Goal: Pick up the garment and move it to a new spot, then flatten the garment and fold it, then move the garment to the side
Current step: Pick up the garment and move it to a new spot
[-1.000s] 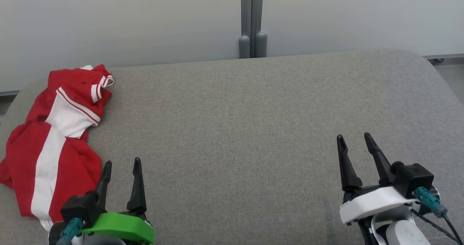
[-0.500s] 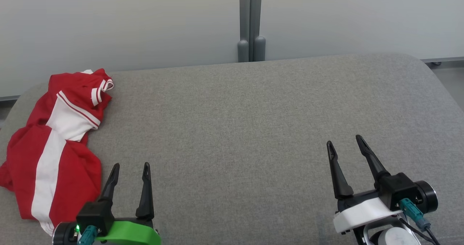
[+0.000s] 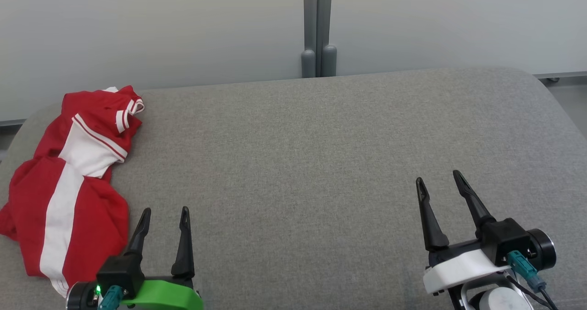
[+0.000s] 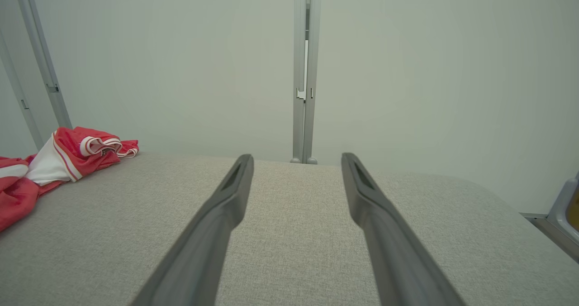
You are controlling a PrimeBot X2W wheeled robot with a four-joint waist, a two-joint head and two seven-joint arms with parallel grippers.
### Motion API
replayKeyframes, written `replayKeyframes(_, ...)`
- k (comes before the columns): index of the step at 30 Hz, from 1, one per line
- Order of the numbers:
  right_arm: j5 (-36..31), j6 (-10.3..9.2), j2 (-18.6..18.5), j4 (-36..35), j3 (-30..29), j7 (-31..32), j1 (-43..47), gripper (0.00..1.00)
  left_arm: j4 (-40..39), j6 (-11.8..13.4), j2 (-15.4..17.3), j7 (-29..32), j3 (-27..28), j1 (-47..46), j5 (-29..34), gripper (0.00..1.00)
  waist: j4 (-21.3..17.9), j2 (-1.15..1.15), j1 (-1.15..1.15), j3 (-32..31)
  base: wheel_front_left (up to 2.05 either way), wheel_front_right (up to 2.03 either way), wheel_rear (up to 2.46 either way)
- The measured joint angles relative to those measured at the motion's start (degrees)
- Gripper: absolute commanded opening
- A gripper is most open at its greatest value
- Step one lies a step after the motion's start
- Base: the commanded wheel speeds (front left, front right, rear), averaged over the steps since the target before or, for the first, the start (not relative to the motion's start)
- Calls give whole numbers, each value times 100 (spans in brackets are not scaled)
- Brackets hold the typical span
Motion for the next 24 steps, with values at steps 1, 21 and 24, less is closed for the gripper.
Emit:
replayKeyframes(1, 0, 0, -1, 0, -7, 0, 0, 100, 2, 0, 0, 0, 2, 0, 0, 100, 1, 0, 0, 5, 0, 0, 0)
replayKeyframes(21, 26, -7, 2, -12, -207, 0, 28, 100, 83, -1, -8, 0, 3, -36, -9, 100, 312, 0, 0, 59, 0, 0, 0)
replayKeyframes(24, 49, -7, 3, -12, -208, 0, 78, 100, 87, 0, -9, 0, 3, -41, -9, 100, 455, 0, 0, 52, 0, 0, 0)
